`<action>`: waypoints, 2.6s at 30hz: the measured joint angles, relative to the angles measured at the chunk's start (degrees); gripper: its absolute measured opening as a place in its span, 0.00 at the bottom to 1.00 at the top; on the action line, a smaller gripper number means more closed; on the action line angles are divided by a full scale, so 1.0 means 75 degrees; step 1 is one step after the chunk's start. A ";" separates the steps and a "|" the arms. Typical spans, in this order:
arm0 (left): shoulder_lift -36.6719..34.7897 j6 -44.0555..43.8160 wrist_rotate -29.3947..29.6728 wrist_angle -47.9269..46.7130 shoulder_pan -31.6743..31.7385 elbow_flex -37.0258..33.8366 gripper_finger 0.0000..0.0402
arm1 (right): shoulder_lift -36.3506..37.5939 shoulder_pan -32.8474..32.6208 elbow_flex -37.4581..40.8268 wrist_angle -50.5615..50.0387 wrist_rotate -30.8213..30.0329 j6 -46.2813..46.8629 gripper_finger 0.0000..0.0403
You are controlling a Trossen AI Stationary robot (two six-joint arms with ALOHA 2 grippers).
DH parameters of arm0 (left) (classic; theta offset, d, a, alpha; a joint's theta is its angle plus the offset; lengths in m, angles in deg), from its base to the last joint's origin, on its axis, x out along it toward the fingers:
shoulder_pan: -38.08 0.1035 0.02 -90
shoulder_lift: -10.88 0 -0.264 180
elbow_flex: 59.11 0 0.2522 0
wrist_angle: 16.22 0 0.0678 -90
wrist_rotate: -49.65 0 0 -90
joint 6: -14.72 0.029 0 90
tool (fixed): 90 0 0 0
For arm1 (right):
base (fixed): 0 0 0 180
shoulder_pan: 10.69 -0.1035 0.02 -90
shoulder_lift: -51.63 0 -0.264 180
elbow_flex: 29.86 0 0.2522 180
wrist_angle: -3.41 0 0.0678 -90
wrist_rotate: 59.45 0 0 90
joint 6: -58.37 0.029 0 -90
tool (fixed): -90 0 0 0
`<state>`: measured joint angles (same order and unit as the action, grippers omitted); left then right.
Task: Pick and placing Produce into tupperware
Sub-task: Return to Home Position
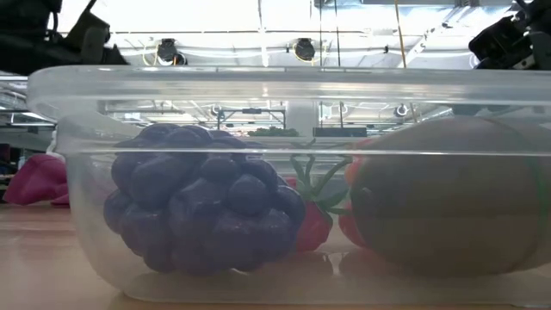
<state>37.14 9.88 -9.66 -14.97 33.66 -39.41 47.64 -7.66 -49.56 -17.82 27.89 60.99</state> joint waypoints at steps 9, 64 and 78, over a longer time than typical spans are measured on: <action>0.0000 -0.0213 0.0273 -0.0036 -0.0014 0.0006 0.57 | 0.0000 0.0000 0.0003 -0.0006 -0.0003 -0.0467 0.00; -0.2055 -0.2794 -0.0830 -0.0196 -0.0028 -0.0715 0.57 | -0.0041 -0.0003 0.0406 0.1486 -0.0032 -0.0038 0.00; -0.2055 -0.2792 -0.0827 -0.0196 -0.0029 -0.0715 0.57 | -0.0041 -0.0002 0.0408 0.1530 -0.0022 -0.0038 0.00</action>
<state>21.73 -11.06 -15.86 -16.45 33.44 -44.77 47.34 -7.68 -46.50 -6.34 27.72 60.70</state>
